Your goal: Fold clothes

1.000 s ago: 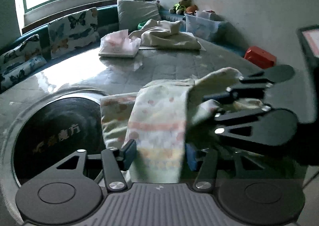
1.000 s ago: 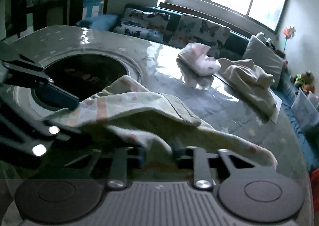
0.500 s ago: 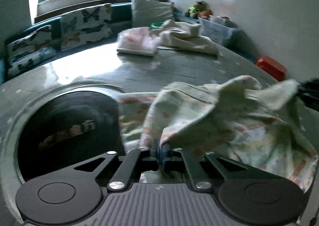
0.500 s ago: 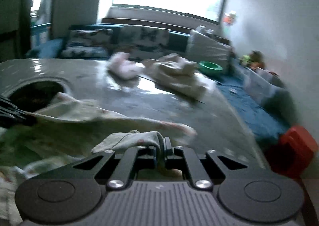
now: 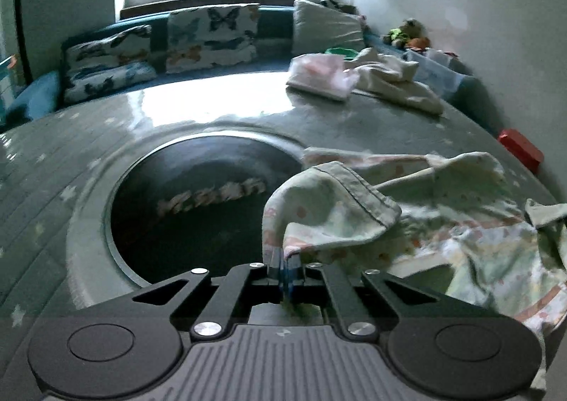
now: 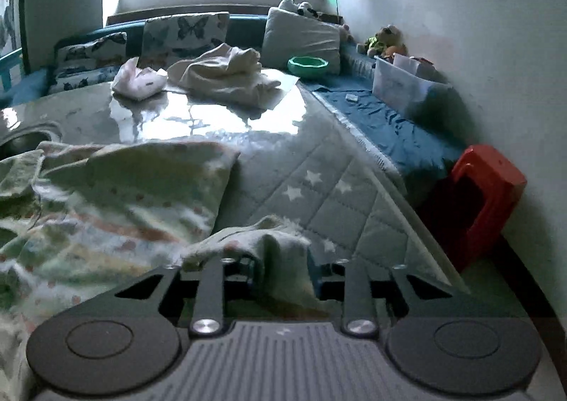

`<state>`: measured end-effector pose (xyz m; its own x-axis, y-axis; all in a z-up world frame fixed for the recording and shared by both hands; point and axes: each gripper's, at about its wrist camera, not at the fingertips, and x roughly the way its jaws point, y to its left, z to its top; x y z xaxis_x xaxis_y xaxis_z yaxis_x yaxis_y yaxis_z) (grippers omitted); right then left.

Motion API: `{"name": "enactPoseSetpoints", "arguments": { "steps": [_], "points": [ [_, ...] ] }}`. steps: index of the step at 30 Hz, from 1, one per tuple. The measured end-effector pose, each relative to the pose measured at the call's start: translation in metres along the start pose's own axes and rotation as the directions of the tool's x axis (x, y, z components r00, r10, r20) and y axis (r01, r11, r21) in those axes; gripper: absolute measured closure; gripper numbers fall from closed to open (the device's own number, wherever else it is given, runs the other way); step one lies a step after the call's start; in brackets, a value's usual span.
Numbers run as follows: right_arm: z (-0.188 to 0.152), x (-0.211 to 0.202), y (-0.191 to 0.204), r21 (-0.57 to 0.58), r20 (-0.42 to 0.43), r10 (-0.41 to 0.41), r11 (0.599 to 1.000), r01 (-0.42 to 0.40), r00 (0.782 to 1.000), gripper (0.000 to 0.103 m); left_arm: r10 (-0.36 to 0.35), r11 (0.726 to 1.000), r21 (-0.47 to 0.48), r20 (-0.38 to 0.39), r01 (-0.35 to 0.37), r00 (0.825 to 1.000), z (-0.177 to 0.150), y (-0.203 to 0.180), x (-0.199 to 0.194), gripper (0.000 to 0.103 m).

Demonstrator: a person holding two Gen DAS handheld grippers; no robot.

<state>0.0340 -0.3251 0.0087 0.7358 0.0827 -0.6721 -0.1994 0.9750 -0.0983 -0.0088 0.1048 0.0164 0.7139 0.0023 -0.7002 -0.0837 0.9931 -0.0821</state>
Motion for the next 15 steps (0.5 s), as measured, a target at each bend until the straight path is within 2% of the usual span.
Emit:
{"name": "enactPoseSetpoints", "arguments": {
  "steps": [1, 3, 6, 15],
  "points": [
    [-0.002, -0.003, 0.002, 0.002, -0.003, 0.009, 1.0, -0.009, 1.0, 0.059, 0.003, 1.0, -0.011, 0.001, -0.003, 1.0, -0.003, 0.004, -0.003, 0.101],
    [-0.004, -0.01, 0.005, -0.007, -0.007, 0.026, 1.0, -0.026, 1.0, 0.057, 0.009, 1.0, -0.03, 0.007, -0.009, 1.0, -0.007, 0.011, -0.01, 0.101],
    [-0.006, -0.022, 0.011, -0.031, -0.004, 0.053, 0.998, -0.053, 0.999, 0.045, 0.027, 0.998, -0.053, 0.017, -0.026, 0.999, -0.013, 0.021, -0.021, 0.101],
    [0.002, -0.063, 0.018, -0.047, 0.058, 0.126, 0.991, -0.124, 0.99, 0.042, 0.084, 0.989, -0.125, 0.017, -0.081, 0.996, -0.036, 0.053, -0.052, 0.101]
  ]
}}
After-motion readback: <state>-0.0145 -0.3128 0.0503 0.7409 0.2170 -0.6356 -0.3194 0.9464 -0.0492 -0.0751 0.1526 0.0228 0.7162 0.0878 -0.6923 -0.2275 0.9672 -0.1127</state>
